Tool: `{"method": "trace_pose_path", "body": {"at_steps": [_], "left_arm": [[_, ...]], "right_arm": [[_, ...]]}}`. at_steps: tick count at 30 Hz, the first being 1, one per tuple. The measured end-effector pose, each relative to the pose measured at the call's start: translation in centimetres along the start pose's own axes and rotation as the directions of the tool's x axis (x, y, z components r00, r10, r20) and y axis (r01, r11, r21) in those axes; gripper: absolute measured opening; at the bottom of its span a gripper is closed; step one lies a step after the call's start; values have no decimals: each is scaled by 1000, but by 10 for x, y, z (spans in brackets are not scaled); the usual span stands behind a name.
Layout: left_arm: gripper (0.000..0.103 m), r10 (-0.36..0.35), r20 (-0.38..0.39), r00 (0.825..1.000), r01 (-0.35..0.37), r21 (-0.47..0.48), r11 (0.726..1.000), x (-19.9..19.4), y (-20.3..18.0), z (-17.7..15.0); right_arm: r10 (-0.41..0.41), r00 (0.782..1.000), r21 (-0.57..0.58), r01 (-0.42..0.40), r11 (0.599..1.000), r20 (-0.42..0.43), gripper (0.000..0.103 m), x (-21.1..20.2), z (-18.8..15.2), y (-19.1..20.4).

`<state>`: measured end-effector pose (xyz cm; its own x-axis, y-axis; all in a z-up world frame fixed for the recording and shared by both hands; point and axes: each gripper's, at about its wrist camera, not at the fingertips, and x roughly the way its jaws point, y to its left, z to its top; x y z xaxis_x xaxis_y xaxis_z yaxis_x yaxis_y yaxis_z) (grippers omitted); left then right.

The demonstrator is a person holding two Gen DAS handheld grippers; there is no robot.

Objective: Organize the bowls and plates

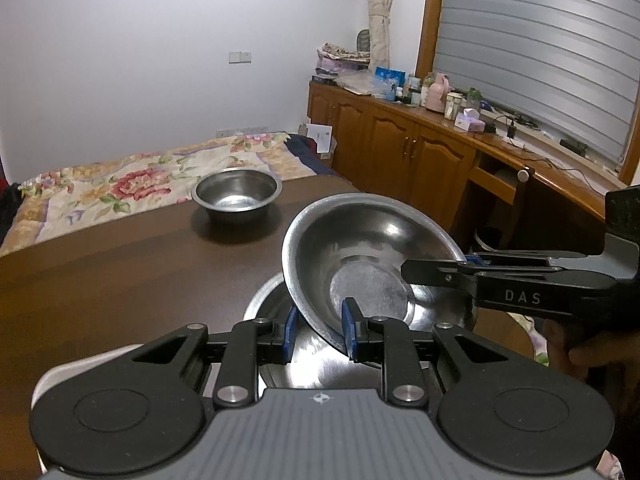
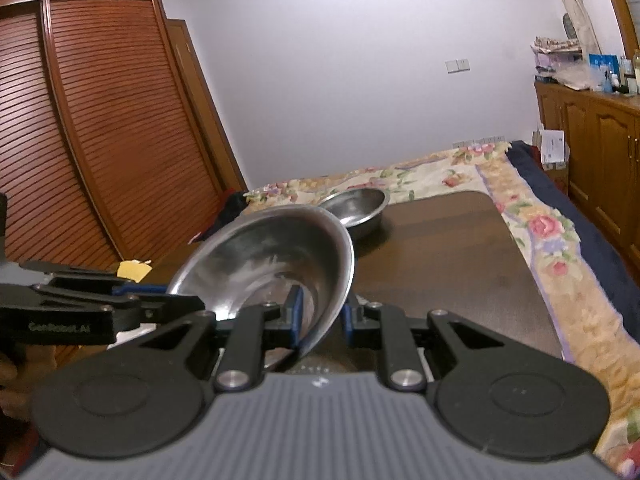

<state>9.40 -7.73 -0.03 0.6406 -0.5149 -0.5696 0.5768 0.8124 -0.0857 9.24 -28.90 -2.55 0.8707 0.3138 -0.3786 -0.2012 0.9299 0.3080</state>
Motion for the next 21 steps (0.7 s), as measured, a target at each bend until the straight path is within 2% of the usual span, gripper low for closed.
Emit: {"method": "trace_pose_path", "body": {"at_steps": [13,21], "left_arm": [[27,22,-50,999,-21,17,1000,14,-4,-23],[28,37,-68,997,-35,22,999,23,-3,-27]], "right_arm": [[-9,998,11,9,1000,-57,20,6,-14,-1],[-48,996,-44,45,998,-69,18,11,-20,2]]}}
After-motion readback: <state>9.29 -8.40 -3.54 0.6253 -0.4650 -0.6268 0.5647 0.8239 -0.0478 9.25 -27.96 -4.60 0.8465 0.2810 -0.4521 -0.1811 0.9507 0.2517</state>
